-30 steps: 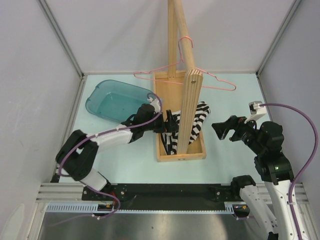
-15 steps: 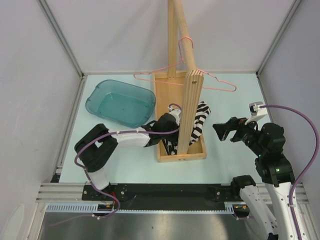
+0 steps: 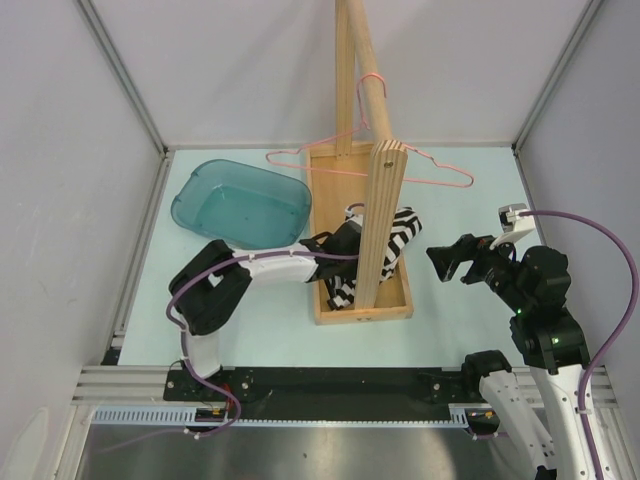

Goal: Remove the tank top from the hanger

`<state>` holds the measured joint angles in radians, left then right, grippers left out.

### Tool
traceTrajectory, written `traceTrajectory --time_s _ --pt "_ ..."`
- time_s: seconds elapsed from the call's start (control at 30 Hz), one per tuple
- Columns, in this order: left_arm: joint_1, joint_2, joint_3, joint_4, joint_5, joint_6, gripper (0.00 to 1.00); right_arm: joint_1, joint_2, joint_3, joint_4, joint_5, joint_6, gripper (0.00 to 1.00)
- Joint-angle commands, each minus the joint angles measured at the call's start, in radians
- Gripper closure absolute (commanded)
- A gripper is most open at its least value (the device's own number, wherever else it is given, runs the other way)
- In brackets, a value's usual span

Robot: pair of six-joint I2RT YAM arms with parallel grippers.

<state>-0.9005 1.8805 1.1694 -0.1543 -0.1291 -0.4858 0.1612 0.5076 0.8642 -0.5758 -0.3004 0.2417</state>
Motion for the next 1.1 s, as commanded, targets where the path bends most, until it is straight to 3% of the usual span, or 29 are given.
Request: traceTrajectory --time_s 0.0,0.07,0.47,0.57,0.67,0.77,0.9,1.07 --pt "-0.002 -0.123 0.01 -0.111 -0.078 0.035 0.95 -0.003 -0.003 0.015 -0.002 0.017 -0.016 0.04" --pt "0.0 -0.193 -0.017 -0.117 -0.087 0.035 1.0 -0.003 -0.004 0.007 0.002 0.012 -0.012 0.04" --pt "0.041 -0.863 -0.382 -0.183 -0.086 -0.106 1.0 -0.005 0.011 -0.025 0.05 -0.012 0.018 0.04" --pt "0.142 -1.019 -0.425 -0.252 -0.057 -0.158 1.0 -0.005 0.019 -0.04 0.074 -0.017 0.024 0.04" --pt "0.311 -1.157 -0.436 -0.298 0.023 -0.163 1.0 -0.005 0.028 -0.045 0.09 -0.035 0.038 0.05" --pt "0.512 -1.195 -0.39 -0.33 0.103 -0.158 0.99 -0.005 0.031 -0.041 0.077 -0.043 0.042 0.05" --pt "0.777 -1.065 -0.275 -0.332 0.299 -0.23 1.0 -0.005 0.011 -0.04 0.07 -0.036 0.044 0.04" --pt "0.937 -0.833 -0.243 -0.104 0.606 -0.471 1.0 -0.005 0.017 -0.031 0.074 -0.042 0.065 0.05"
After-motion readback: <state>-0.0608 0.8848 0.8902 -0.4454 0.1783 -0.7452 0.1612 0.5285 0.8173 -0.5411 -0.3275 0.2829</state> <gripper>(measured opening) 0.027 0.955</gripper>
